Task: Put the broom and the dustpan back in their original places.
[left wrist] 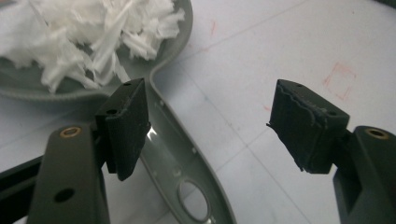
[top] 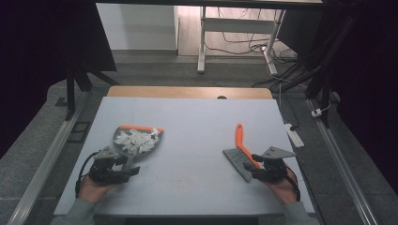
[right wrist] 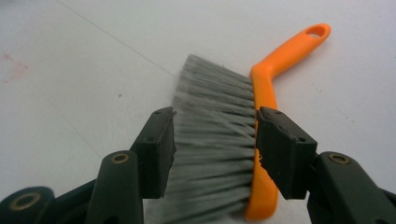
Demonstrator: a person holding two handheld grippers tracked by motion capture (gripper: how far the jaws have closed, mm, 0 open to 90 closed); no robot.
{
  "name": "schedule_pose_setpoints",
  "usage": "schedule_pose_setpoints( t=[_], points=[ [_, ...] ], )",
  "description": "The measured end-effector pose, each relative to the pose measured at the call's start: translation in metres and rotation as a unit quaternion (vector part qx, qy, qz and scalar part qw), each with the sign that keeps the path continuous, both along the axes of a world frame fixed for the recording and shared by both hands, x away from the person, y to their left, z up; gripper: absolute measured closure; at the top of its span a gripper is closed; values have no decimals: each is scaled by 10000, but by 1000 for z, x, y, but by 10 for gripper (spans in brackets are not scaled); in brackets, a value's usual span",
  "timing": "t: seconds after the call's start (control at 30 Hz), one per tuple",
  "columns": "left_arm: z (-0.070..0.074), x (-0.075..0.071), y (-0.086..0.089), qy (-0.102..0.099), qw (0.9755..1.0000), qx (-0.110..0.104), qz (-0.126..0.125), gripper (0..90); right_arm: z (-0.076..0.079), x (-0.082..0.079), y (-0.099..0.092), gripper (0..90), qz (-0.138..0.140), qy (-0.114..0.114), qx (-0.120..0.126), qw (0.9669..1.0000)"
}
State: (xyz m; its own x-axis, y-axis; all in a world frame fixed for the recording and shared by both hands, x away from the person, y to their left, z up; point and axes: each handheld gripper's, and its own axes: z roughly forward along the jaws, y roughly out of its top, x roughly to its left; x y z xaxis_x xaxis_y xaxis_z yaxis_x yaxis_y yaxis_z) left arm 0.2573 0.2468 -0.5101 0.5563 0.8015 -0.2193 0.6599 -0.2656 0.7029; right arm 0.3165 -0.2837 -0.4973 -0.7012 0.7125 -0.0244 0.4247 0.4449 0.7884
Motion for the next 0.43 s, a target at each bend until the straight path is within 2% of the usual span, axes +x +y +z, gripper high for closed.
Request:
schedule_pose_setpoints(
  t=[0.13,0.43],
  points=[
    [-1,-2,-1,74,10000,-39,-1,291,0,0,-1,472,36,-96,42,9999],
    [1,-3,-4,68,10000,-39,-5,290,4,-1,1,472,171,-216,82,9996]
  ],
)
